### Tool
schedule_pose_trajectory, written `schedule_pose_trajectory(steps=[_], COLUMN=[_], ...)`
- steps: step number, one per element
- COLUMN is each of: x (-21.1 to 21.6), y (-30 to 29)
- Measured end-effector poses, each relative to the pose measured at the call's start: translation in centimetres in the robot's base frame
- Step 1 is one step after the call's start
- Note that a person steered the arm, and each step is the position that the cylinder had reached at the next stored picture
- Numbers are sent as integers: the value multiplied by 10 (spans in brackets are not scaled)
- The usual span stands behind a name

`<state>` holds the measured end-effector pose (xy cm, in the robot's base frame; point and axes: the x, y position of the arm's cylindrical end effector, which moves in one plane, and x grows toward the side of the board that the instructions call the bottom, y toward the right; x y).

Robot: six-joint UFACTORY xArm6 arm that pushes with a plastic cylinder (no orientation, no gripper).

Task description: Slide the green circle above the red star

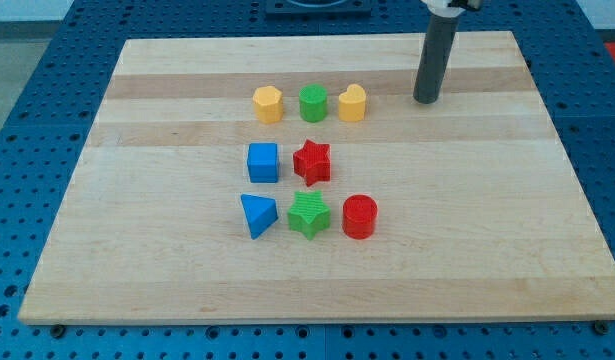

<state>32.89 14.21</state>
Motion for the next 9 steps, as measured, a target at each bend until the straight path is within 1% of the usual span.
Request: schedule_pose_trajectory(steps=[1, 3, 4, 5, 6, 7, 8, 9], x=[0, 2, 10, -34, -69, -66, -59, -53], y=[-1, -25, -39, -46, -85, -141, -162, -162])
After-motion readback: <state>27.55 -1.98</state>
